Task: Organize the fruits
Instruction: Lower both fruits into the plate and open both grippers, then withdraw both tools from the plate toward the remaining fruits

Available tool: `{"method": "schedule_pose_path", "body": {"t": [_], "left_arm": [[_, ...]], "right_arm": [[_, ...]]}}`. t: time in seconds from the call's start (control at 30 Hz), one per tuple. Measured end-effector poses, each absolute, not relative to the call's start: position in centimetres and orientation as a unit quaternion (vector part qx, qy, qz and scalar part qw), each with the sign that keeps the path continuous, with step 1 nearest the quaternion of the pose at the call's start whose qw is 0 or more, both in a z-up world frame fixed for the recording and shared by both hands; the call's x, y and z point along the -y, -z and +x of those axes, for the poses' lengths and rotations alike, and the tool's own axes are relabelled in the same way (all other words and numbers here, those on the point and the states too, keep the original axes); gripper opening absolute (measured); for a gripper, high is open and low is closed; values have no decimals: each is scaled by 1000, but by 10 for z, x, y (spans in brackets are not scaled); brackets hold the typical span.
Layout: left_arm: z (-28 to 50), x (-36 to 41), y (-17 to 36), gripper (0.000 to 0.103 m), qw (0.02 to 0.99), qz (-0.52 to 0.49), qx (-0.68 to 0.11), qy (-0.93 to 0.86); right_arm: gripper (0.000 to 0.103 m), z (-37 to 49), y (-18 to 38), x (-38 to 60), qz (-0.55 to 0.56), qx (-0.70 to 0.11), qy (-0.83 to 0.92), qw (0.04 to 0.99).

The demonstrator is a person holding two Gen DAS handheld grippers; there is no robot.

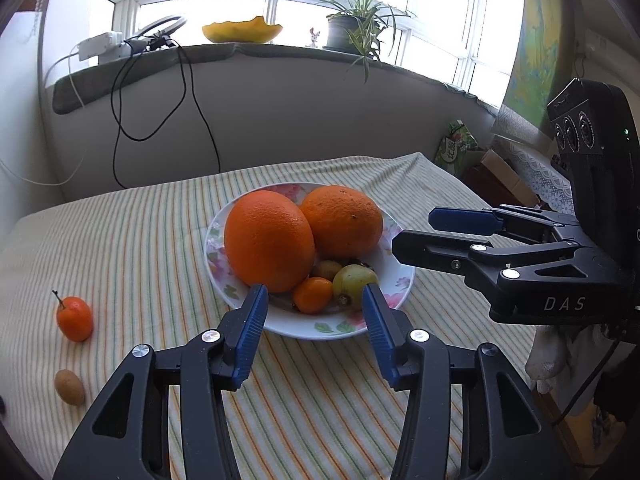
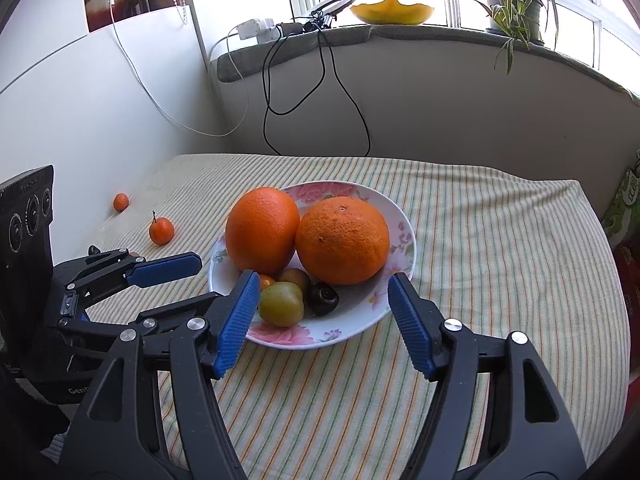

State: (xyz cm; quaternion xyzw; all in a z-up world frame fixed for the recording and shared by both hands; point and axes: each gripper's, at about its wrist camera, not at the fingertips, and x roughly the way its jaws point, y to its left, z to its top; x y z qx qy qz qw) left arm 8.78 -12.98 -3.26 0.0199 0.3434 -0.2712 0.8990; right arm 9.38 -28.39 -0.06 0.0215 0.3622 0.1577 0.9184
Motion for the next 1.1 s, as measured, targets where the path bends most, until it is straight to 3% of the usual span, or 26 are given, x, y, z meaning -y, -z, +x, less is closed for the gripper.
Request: {"method": "schedule_pose_path", "body": {"t": [0.1,0.2,0.3,0.4,1.1], "left_arm": [[85,127,31,53,901,21,-340,267],[81,123,29,64,906,23,-335,256],[79,118,27,65,908,24,-335,250],[78,112,27,69,911,23,-334,240],[78,34,30,69,927,0,-337,161]], "right_arm": [[69,92,-1,281,20,-361,-158,919],[71,91,-2,277,18,-360,-157,919],[83,90,-4,276,19,-357,-156,921],[84,89,-6,270,17,-355,-159,921],[85,95,-6,219,-18,-355,-192,915]]}}
